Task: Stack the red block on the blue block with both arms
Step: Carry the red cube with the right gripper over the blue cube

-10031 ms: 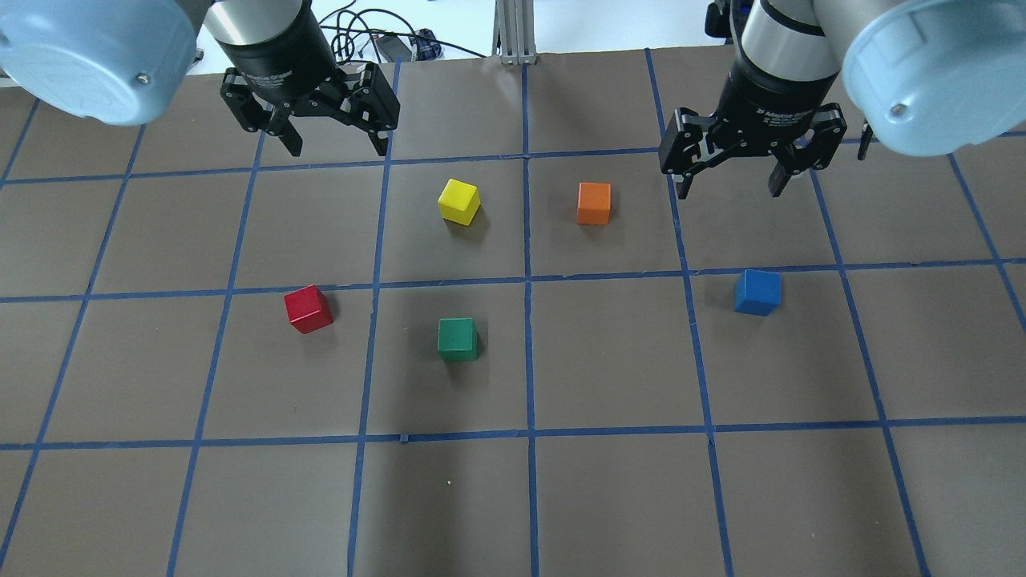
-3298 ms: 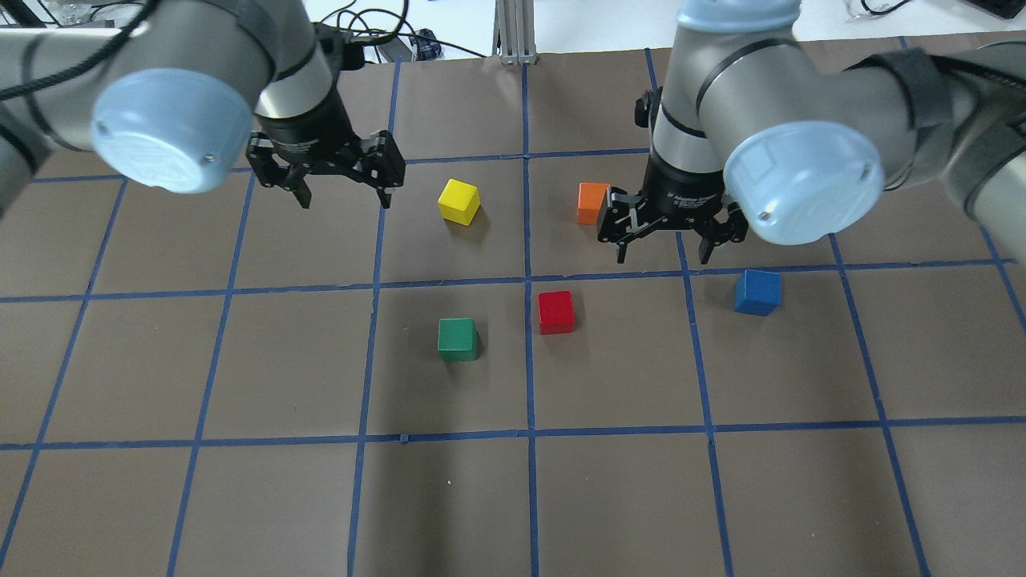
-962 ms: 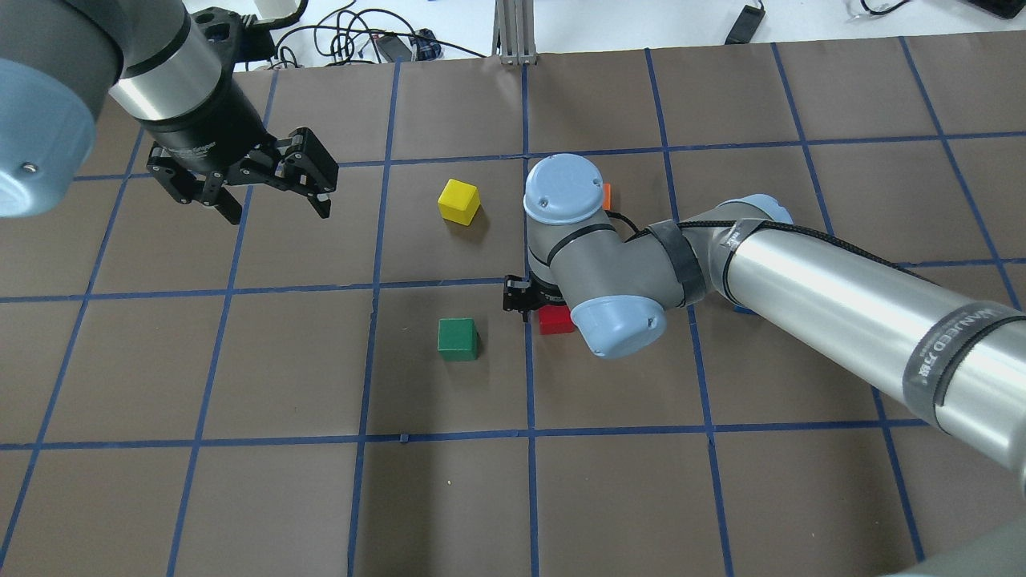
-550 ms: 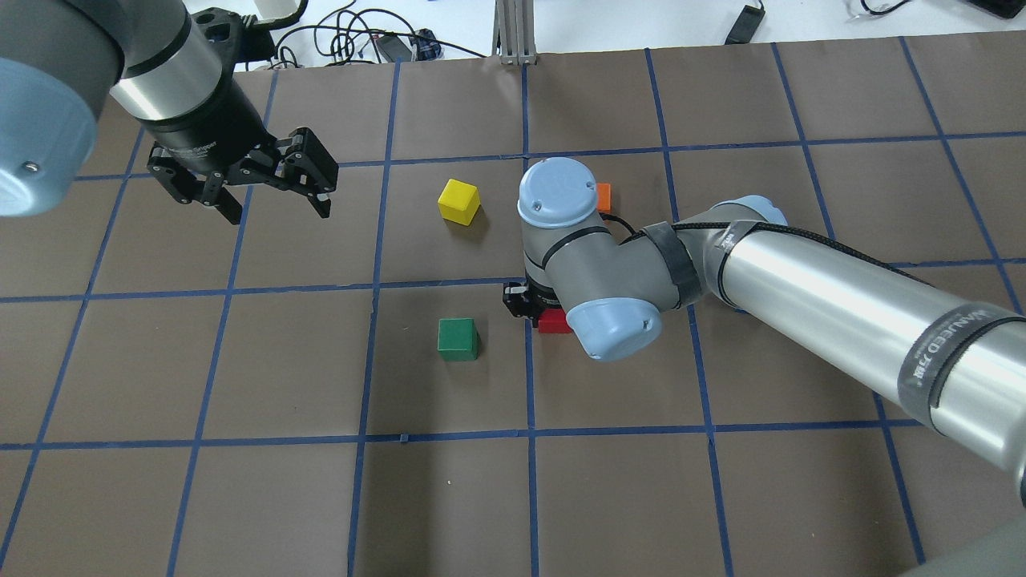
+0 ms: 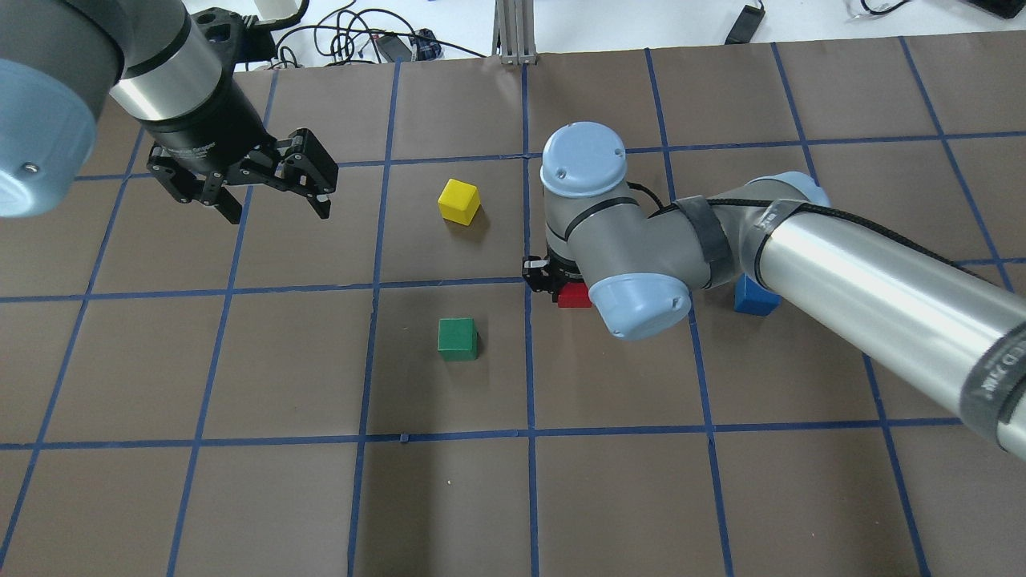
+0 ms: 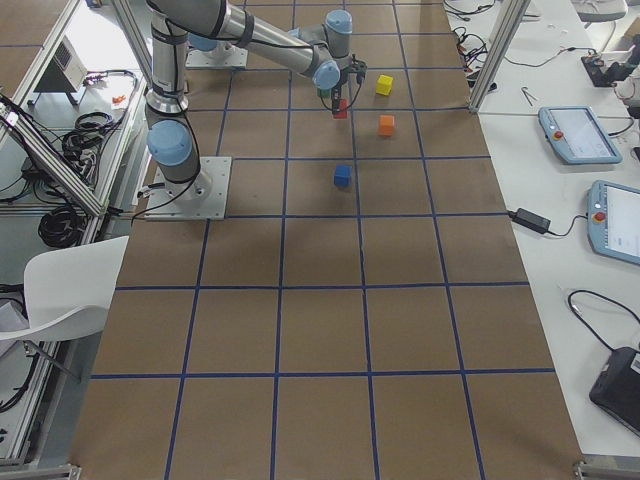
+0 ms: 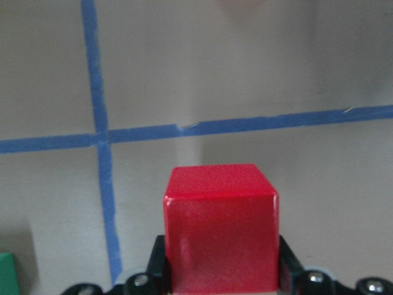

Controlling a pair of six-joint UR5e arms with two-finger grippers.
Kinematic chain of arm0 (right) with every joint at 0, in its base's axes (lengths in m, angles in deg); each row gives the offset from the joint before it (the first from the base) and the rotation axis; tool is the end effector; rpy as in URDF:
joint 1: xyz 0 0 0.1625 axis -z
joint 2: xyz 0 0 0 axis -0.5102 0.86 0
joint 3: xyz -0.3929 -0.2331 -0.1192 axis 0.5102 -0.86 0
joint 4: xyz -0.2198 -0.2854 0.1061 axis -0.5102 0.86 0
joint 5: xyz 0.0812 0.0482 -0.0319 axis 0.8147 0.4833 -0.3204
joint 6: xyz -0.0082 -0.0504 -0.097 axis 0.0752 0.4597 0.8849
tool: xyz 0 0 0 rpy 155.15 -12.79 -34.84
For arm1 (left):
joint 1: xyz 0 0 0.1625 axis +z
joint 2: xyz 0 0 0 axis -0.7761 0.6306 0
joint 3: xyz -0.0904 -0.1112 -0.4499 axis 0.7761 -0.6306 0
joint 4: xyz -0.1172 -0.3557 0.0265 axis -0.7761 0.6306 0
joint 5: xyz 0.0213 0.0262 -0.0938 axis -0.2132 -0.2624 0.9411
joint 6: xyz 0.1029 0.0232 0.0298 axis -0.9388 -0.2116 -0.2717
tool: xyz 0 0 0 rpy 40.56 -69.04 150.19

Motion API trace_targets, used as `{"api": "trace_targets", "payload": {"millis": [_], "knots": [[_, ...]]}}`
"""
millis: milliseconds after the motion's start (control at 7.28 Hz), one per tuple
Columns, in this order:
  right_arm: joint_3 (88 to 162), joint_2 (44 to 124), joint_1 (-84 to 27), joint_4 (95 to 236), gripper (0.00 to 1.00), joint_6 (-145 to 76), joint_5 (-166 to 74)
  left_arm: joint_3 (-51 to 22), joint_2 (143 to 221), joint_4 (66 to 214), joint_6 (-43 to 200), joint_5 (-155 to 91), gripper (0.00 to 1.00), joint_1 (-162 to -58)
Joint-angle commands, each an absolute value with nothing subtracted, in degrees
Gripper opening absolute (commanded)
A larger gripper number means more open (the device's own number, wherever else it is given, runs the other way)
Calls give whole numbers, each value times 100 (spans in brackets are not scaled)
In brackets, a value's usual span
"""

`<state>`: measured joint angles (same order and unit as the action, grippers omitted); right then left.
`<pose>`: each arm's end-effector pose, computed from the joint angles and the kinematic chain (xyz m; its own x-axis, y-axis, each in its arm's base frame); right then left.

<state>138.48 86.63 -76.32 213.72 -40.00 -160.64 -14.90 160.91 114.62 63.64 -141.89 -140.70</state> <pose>0.2815 -0.4752 0.3053 -0.9962 0.0845 0.0215 0.0840 0.9963 -0.0192 -0.1348 -0.4381 0.5230 -0.9996 0.0014 0.0277 0.0017 0.9999 0.0117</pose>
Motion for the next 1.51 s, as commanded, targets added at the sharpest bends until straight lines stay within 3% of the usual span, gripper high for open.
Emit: {"api": "trace_targets", "payload": {"millis": [0, 412, 687, 1374], "knots": [[13882, 9377, -6527, 20602, 11, -3019, -16084, -1492, 16127, 11462, 6429, -14189, 100, -14065], [13970, 9689, -5337, 20176, 11, -1497, -16102, -1676, 16040, 11453, 6412, -14189, 100, -14073], [14408, 9680, -4827, 20447, 10, -897, -16023, -1686, 16031, 11366, 6368, -14198, 100, -14073], [14744, 9618, -4684, 21037, 11, -815, -15997, -1686, 16031, 11207, 6368, -14206, 100, -14073]]}}
